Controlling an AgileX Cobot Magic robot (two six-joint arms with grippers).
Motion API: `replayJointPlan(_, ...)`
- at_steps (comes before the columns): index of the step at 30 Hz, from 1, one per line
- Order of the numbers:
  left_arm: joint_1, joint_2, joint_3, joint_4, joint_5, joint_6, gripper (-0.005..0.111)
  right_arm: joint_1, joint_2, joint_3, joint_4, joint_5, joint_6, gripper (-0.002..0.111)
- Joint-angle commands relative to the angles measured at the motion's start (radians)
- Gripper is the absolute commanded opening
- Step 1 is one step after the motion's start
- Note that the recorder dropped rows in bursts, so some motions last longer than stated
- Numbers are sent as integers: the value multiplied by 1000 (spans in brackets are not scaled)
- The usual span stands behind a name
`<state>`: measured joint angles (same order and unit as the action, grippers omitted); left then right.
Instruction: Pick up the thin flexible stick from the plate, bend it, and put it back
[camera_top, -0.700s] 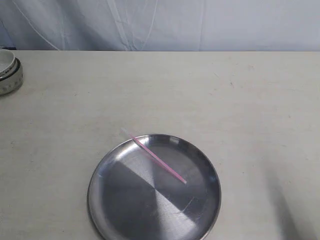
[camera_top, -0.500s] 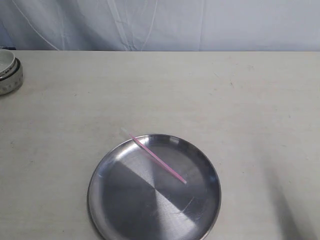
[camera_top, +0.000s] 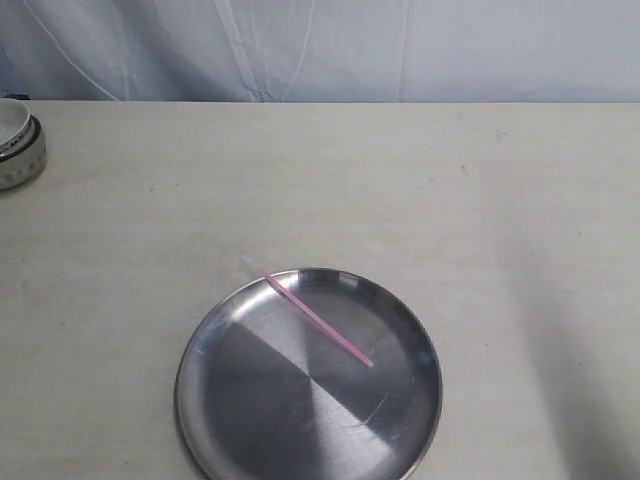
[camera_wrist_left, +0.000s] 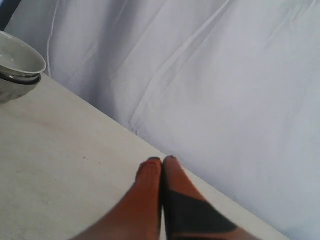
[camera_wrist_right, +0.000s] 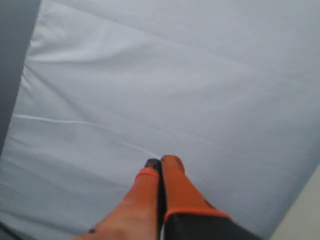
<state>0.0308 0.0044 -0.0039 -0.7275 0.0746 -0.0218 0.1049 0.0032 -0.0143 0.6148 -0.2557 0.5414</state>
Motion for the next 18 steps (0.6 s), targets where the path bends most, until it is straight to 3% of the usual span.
replayJointPlan(1, -5, -4, 4, 7, 10, 3, 0, -5, 62, -138, -189, 246, 8, -1)
replayJointPlan(5, -5, -4, 4, 7, 19, 3, 0, -5, 255, -358, -405, 506, -34, -1)
replayJointPlan(8, -5, -4, 4, 7, 36, 3, 0, -5, 473, -575, -421, 764, -294, -1)
replayJointPlan(15, -5, -4, 4, 7, 58, 1, 0, -5, 1002, -950, -77, 1136, -977, 0)
replayJointPlan(18, -5, -4, 4, 7, 69, 1, 0, 16, 1201, -1039, 60, 1212, -1138, 14)
